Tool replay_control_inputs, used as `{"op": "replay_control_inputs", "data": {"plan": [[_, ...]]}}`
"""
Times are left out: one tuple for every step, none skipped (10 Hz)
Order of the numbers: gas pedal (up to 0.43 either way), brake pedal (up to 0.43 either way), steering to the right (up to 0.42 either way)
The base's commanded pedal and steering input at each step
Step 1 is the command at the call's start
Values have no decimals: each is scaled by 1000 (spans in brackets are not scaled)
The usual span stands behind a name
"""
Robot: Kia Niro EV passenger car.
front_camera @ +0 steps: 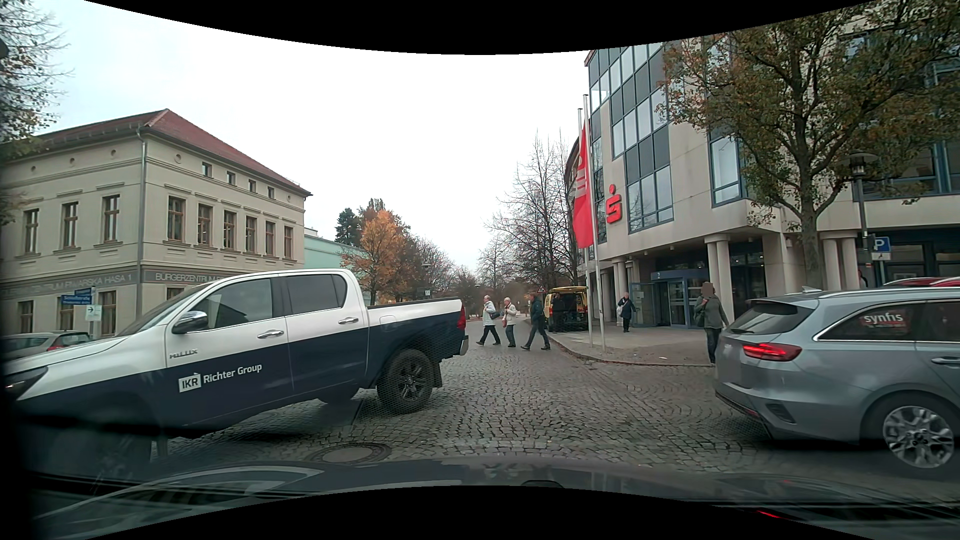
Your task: Follow the waypoints while adhering to traffic rules and regulations
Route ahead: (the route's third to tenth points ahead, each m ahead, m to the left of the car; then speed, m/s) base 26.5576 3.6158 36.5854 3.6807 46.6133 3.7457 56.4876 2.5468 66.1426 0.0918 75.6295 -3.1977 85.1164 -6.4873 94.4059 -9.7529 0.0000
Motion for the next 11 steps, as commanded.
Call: {"op": "replay_control_inputs", "data": {"plan": [[0, 421, 26], [0, 421, 26], [0, 421, 26], [0, 421, 26], [0, 421, 26], [0, 415, 26], [0, 415, 26], [0, 421, 26], [0, 421, 26], [0, 421, 26], [0, 421, 26]]}}
